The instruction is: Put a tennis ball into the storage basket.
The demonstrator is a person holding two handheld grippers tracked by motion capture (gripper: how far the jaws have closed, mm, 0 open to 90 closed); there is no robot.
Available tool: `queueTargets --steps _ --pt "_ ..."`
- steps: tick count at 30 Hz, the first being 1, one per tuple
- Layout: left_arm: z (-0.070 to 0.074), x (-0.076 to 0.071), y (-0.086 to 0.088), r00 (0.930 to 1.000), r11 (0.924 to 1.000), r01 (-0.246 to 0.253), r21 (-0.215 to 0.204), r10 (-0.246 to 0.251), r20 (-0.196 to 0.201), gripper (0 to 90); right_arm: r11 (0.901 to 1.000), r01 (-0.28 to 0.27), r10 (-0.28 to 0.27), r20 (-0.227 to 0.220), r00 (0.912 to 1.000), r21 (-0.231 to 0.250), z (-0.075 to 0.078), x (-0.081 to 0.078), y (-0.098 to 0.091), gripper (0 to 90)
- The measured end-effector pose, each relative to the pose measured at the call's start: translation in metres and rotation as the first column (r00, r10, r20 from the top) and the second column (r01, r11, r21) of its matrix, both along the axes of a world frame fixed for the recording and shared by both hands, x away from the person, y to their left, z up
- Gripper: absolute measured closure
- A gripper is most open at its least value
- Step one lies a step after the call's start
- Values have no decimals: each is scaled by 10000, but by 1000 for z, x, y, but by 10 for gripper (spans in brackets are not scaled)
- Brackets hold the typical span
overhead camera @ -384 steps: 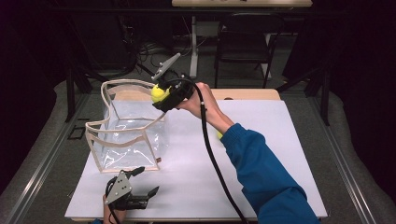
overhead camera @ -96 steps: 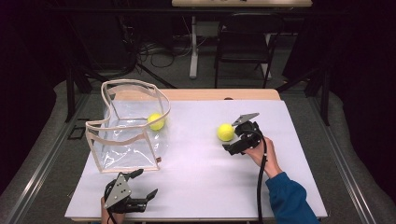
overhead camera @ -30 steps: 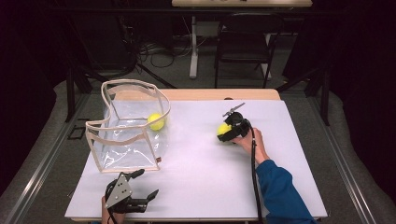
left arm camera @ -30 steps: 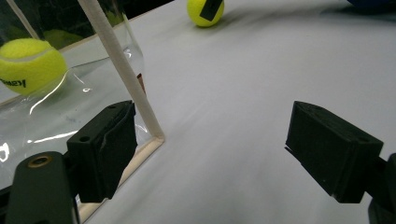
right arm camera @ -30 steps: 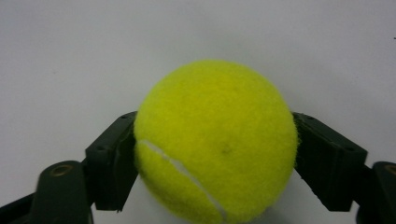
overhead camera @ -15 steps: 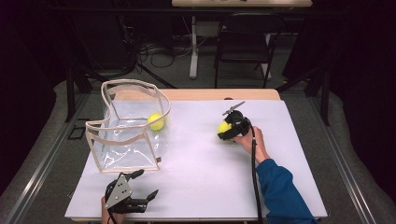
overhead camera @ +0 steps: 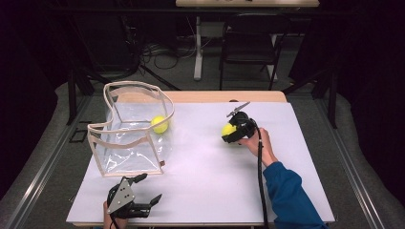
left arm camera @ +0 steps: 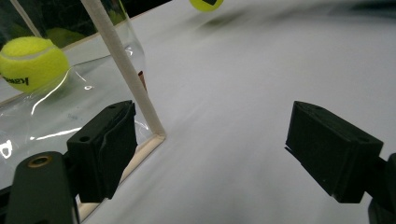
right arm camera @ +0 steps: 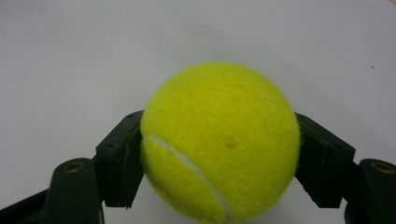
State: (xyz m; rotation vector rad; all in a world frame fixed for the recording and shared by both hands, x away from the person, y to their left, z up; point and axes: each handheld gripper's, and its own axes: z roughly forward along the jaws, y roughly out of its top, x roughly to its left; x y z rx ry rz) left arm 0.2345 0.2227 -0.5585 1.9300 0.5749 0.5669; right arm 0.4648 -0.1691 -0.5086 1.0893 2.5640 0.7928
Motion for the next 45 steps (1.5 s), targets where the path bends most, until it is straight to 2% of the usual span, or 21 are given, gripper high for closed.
queueTargets --steps 19,21,22,30,45 --pt "0 0 1 10000 10000 -74 28 74 -1 159 9987 -471 476 286 9985 -177 25 -9 9 263" --pt "0 0 1 10000 10000 -65 7 65 -16 159 9983 -513 517 143 9986 -271 28 -10 10 263" --pt "0 0 1 10000 10000 -52 19 52 -12 159 9985 -527 530 258 9983 -140 28 -10 11 263" --pt "0 -1 3 9999 9999 -134 -7 134 -2 159 9968 -743 753 330 9966 -307 36 -12 18 263" --pt "0 -1 2 9999 9999 -127 20 127 -7 159 9938 -1083 1097 598 9922 -255 58 -20 27 263"
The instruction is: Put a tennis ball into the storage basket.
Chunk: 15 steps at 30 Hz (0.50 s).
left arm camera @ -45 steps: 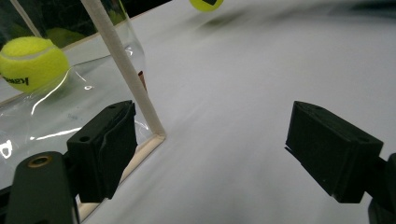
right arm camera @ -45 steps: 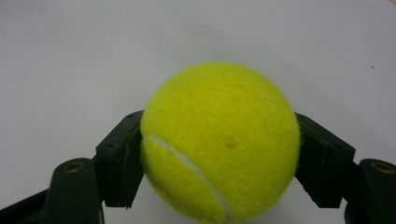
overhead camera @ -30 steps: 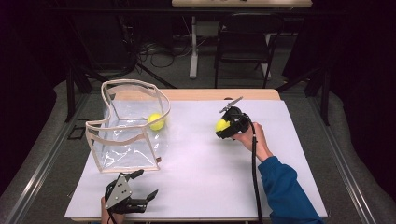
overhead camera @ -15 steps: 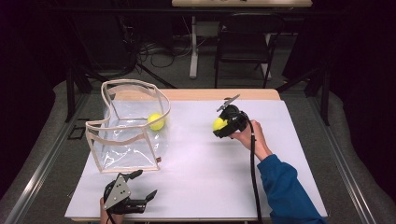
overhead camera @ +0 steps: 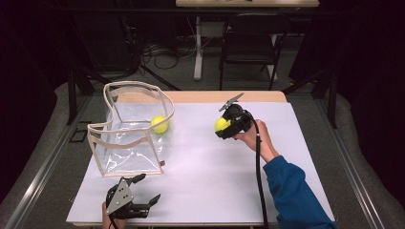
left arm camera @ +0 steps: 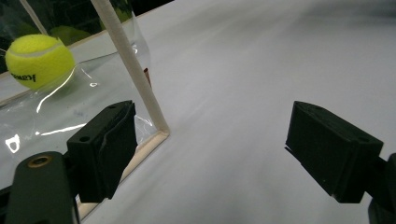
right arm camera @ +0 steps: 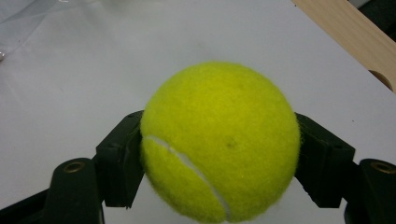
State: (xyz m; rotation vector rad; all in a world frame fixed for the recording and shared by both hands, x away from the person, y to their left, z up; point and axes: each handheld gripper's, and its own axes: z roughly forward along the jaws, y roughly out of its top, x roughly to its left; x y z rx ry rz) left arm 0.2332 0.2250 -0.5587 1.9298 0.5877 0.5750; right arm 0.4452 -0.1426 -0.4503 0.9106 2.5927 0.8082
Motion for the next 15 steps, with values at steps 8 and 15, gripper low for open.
queueTargets --steps 8,15 --pt "0 0 -1 10000 10000 4 -6 -4 4 159 9997 -239 239 88 9997 44 8 -3 6 263" --pt "0 0 0 10000 10000 -1 -23 1 9 159 9992 -399 399 98 9992 73 14 -5 11 264"
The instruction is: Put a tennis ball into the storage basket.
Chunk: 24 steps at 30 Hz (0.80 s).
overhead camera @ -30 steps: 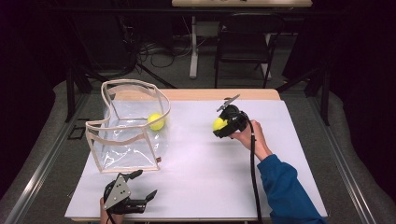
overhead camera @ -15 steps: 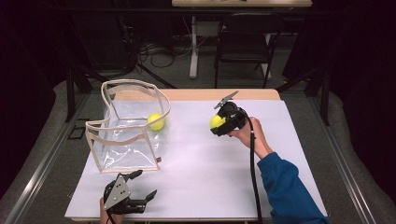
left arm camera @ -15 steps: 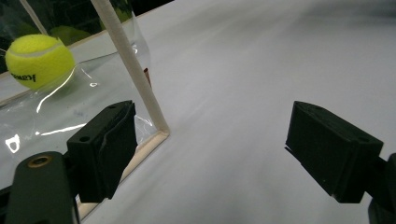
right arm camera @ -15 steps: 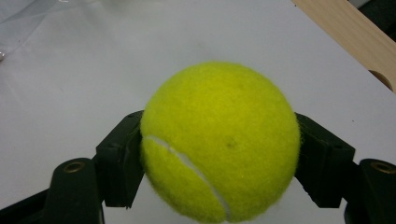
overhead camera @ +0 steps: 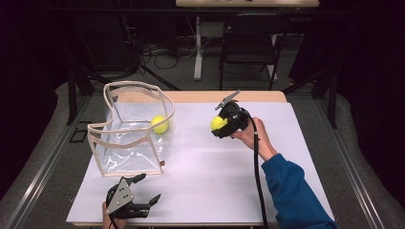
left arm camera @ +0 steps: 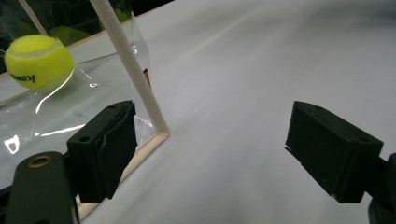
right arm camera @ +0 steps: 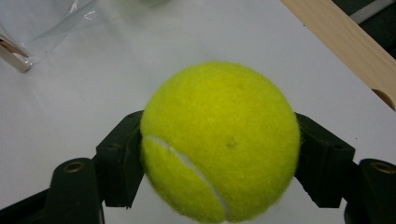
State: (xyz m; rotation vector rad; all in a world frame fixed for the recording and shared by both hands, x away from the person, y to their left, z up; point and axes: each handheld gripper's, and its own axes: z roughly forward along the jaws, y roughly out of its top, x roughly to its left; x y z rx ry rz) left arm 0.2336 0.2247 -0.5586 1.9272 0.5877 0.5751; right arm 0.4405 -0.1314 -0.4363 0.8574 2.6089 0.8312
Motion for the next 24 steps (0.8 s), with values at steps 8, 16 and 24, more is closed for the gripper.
queueTargets --steps 8,16,24 --pt "0 0 1 10000 10000 -41 -5 41 -1 159 9998 -194 194 45 9998 46 7 -1 6 264" --pt "0 0 1 10000 10000 -19 -3 19 -2 159 9993 -373 372 171 9992 101 15 -2 14 264" --pt "0 -1 1 10000 10000 -40 -16 40 10 159 9981 -587 581 305 9978 188 22 -4 21 264"
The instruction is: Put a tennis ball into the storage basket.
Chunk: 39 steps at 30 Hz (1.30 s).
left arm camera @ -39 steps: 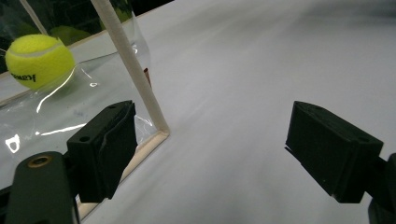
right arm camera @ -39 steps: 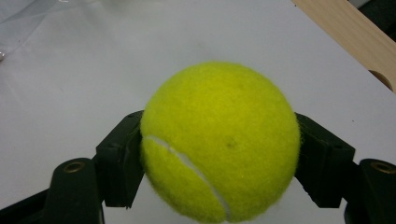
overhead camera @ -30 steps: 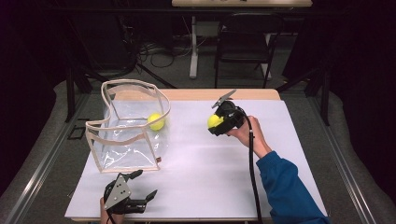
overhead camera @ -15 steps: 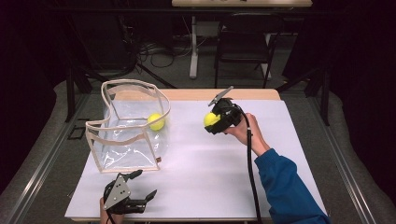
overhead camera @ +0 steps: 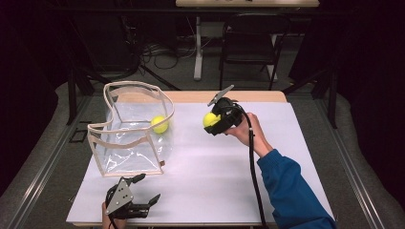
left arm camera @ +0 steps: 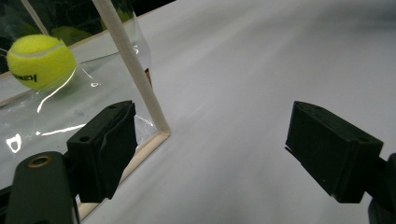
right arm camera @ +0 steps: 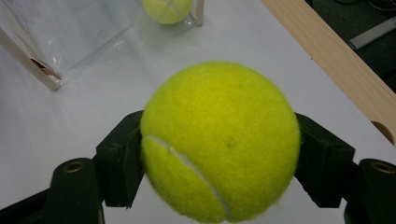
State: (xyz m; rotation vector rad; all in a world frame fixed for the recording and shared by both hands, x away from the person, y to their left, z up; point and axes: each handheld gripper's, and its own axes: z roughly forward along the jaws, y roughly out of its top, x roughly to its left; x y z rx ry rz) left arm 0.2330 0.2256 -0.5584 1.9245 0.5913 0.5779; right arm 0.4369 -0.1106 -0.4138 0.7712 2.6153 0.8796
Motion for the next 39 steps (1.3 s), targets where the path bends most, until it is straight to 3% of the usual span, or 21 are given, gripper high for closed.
queueTargets --steps 39 --pt "0 0 0 10000 10000 19 -17 -19 -4 159 9976 -690 690 212 9974 -30 25 -4 24 264"
